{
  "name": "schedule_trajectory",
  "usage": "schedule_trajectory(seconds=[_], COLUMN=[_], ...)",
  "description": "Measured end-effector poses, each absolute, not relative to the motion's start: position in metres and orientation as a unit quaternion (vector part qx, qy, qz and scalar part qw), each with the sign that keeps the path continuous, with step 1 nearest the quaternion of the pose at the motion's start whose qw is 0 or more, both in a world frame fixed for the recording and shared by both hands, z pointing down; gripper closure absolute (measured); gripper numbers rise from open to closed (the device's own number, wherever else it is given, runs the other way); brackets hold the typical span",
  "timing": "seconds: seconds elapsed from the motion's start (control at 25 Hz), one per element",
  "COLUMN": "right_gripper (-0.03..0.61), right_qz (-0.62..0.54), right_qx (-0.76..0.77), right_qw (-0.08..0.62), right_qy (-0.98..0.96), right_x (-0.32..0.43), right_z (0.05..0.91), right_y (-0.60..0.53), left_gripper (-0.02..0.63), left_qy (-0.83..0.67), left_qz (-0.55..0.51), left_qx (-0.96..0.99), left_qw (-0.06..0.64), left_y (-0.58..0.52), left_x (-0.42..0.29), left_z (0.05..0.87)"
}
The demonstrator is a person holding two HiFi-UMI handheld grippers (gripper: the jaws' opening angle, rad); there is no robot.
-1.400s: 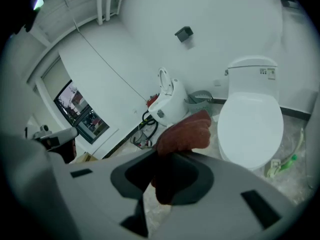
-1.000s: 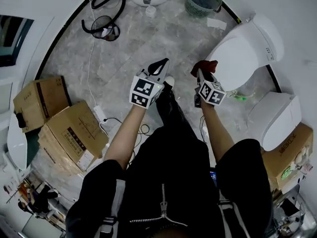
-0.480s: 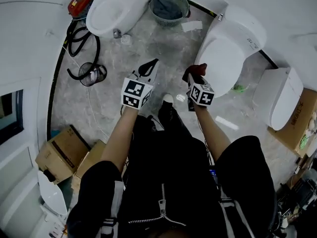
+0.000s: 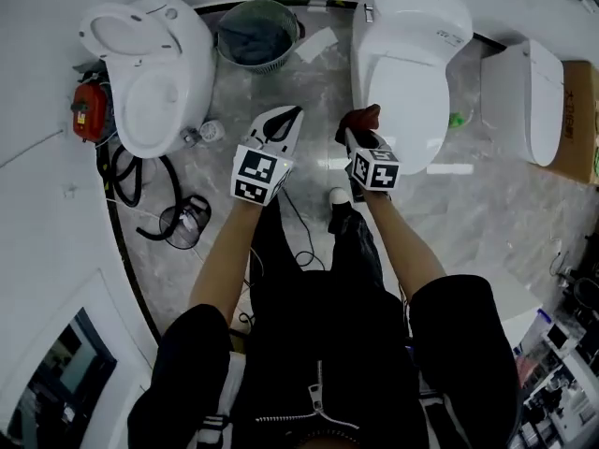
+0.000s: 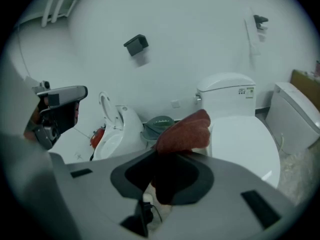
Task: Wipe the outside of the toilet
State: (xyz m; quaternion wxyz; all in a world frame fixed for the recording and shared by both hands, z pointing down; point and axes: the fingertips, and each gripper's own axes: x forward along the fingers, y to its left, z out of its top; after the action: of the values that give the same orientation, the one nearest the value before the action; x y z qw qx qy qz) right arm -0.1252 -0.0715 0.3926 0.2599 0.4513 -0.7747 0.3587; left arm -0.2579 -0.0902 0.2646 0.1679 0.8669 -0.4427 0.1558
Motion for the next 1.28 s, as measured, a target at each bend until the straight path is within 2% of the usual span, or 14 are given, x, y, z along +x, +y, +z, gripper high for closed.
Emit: schedule_trajectory(seconds=[0.4, 0.96, 1.28], right_gripper=[0.497, 0.497, 0.497], right_qz=[0.399, 0.412, 0.404], right_qx=[0.57, 0.653, 0.684], right_qw=[0.214, 0.186, 0.202], right_qy=[-0.686, -0.607, -0.573], right_x=[-0.163, -0.135, -0.111], right_z=[0.464, 0.632, 0.711], right_y=[-0.131, -0.205, -0.246], left_gripper=[0.615, 0.615, 0.615], left_qy=[-0.321, -0.26, -0.238], left_qz=[0.174, 0.173, 0.191], left_qx=[0.915, 0.931, 0.93], left_qw=[0.173, 0.19, 0.204], left_y=[-0.177, -0.203, -0.205], left_x=[-0.298, -0.302, -0.321], left_z=[0.348, 0.497, 0.563])
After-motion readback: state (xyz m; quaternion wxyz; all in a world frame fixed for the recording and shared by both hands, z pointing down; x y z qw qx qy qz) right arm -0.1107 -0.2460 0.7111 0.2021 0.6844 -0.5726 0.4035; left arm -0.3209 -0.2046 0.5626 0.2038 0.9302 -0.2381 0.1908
